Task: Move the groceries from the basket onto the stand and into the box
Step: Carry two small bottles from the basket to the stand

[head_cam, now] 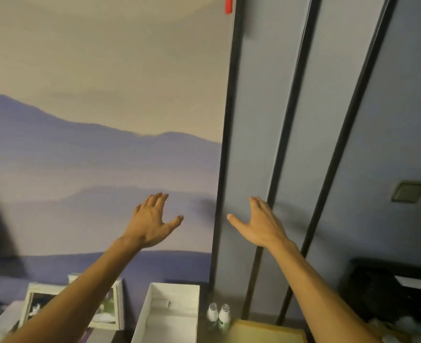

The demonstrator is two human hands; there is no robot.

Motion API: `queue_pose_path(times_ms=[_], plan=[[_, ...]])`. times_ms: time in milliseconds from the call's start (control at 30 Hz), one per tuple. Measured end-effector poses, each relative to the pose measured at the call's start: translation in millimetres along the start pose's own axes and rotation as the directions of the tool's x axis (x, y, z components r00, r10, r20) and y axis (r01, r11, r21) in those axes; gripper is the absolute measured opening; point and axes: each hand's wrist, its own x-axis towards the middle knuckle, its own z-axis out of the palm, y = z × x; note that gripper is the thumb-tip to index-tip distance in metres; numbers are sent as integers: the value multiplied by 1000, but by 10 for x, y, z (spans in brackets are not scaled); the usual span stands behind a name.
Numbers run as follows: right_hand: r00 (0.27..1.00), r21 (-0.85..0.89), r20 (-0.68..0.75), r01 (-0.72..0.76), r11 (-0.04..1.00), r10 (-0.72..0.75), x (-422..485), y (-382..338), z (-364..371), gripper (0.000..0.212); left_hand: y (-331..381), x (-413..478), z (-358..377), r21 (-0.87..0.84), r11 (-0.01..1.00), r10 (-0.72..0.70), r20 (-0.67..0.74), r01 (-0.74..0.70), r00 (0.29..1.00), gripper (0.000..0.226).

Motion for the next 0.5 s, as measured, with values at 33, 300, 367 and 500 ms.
queue_pose_path(times_ms=[33, 300, 367, 500], plan=[[1000, 1, 3, 19, 1000, -19, -22, -104, -44, 111, -50, -81, -116, 21, 1000, -20, -17, 20, 1000, 107], [972, 65, 11, 235, 970, -236, -174, -914, -11, 105, -389, -1009, -841, 92, 972, -199, -171, 217, 965, 103], [953, 96, 31, 297, 950, -301, -259, -1174, 86, 105, -492, -1320, -1008, 108, 957, -243, -213, 269, 947, 96], [893, 177, 107, 416, 892, -437, -537, -1821, 336, 101, -833, -2039, -1401, 101, 905, -373, -285, 414, 883, 90]])
